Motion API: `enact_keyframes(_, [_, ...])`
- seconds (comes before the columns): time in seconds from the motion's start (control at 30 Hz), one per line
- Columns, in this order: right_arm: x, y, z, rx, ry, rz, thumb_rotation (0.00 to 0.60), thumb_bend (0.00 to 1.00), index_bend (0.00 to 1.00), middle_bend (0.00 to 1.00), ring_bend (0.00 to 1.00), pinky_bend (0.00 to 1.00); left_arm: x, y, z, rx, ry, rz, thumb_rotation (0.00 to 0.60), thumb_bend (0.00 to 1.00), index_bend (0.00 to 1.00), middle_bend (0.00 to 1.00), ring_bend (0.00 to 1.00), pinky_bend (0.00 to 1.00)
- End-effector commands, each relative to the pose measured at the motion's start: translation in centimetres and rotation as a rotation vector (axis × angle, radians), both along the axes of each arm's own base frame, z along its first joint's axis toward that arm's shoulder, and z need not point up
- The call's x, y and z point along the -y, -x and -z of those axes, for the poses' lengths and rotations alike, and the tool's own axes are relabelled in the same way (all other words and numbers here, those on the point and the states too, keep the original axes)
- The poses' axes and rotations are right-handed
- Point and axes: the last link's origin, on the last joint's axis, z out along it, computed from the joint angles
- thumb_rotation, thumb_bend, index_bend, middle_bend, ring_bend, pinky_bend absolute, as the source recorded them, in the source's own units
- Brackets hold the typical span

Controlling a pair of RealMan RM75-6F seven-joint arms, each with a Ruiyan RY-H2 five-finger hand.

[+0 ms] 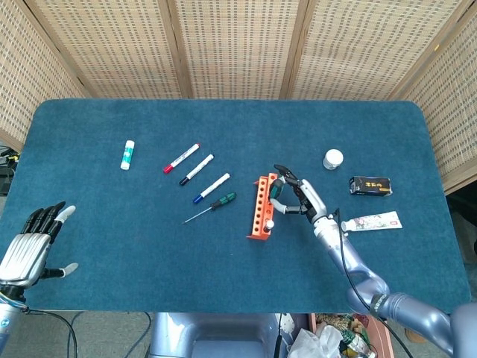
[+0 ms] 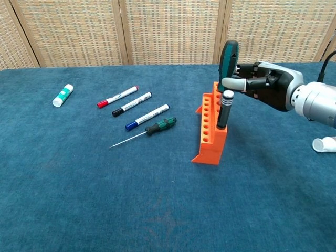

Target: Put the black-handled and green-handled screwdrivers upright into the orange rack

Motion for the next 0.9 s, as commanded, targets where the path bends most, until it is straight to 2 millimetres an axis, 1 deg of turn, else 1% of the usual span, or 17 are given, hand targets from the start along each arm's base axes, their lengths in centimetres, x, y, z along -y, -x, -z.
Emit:
enact_keyframes(0.03, [-0.06,0.17,0.28,-0.014,-0.002,-0.012,0.600,0.43,0.68,0.05,0.00,0.00,-0.02,-0.01,0.00,0.000,0.001,0.000,0.600,0.00,0.00,0.00,0.00,0.00])
enact_keyframes(0.4, [-0.05,-0.10,0.53,-0.042,-0.002,-0.039,0.600,0.43,0.68,0.05,0.00,0.00,0.01,-0.02,0.03,0.001,0.005,0.001,0.600,0.00,0.00,0.00,0.00,0.00])
enact_keyframes(0.53, [-0.01,0.21,0.66,-0.069,-0.001,-0.039,0.600,0.43,0.68,0.04,0.00,0.00,0.01,0.01,0.00,0.001,0.004,-0.001,0.600,0.00,0.00,0.00,0.00,0.00])
enact_keyframes(0.77, [-0.05,0.64,0.83,-0.116,0.006,-0.062,0.600,0.43,0.68,0.00,0.00,0.00,-0.01,0.00,0.03,0.002,0.006,0.000,0.600,0.00,0.00,0.00,0.00,0.00])
enact_keyframes(0.9, [-0.04,0.54,0.88,-0.133,0.010,-0.085,0.600,0.43,0.64,0.00,0.00,0.00,-0.01,-0.03,0.07,0.001,0.008,0.000,0.600,0.00,0.00,0.00,0.00,0.00])
